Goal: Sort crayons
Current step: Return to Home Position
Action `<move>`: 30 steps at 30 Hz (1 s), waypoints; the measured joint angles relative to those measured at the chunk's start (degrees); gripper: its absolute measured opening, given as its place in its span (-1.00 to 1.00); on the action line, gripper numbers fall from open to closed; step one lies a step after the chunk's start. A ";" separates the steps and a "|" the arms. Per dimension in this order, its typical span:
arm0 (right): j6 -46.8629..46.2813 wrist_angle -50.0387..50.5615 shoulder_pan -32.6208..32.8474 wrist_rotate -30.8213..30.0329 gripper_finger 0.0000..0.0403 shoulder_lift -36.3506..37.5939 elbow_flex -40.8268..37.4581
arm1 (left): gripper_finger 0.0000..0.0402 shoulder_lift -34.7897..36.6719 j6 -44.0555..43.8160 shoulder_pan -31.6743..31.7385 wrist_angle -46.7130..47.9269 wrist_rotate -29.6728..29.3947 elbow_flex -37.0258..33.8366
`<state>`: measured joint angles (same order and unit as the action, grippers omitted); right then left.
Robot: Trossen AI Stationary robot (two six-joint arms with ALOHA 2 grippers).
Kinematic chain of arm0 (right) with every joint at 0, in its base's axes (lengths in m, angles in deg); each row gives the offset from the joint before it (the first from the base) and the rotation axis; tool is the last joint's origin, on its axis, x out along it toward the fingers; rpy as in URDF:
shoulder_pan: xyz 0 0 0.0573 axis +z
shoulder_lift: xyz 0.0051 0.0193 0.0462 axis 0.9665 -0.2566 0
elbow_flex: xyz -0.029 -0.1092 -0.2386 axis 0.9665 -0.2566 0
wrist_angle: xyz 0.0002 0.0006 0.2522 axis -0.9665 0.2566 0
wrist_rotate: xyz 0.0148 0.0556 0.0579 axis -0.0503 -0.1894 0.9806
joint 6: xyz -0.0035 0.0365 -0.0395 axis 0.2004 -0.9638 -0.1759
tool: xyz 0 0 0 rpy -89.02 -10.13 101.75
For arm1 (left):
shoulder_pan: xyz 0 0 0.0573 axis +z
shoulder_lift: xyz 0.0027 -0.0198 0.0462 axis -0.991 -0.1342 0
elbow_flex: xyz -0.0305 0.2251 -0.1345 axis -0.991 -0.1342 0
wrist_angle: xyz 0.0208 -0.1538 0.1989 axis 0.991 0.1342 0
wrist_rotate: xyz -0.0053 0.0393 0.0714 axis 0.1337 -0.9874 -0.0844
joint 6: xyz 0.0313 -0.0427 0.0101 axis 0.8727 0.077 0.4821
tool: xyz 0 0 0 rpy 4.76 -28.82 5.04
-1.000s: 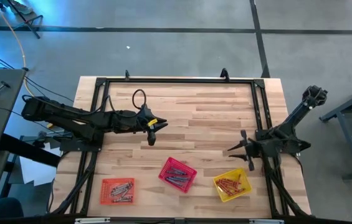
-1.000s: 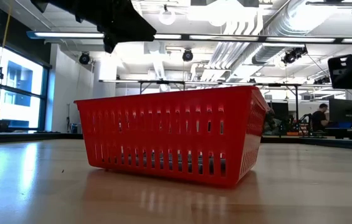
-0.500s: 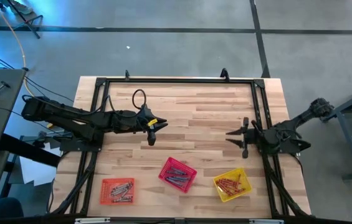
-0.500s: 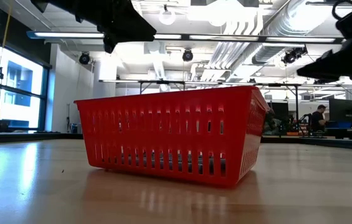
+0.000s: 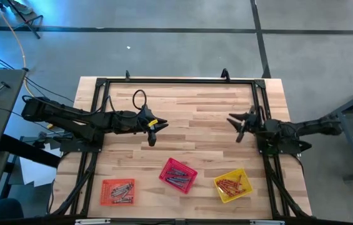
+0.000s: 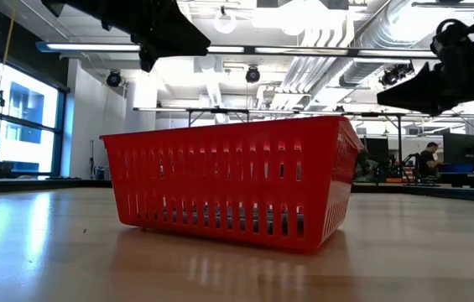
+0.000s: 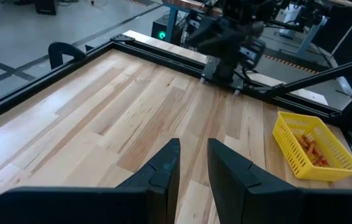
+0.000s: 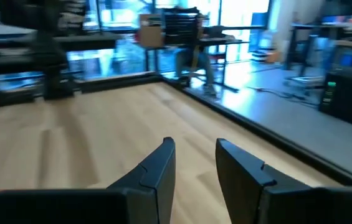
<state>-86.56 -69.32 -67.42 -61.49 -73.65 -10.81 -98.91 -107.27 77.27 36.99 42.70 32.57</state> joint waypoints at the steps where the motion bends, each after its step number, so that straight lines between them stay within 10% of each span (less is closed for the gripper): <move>1: 0.04 0.05 -1.36 0.02 -0.46 0.11 -0.02 | -0.65 0.00 -0.03 0.00 -0.02 0.02 0.00; 30: 0.03 0.10 -32.55 -0.01 -0.46 0.07 -0.07 | -0.65 0.00 -1.45 -0.02 0.18 0.00 0.00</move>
<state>-86.53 -69.21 -99.97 -61.50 -73.58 -10.87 -98.91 -108.72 77.25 37.17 42.69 32.57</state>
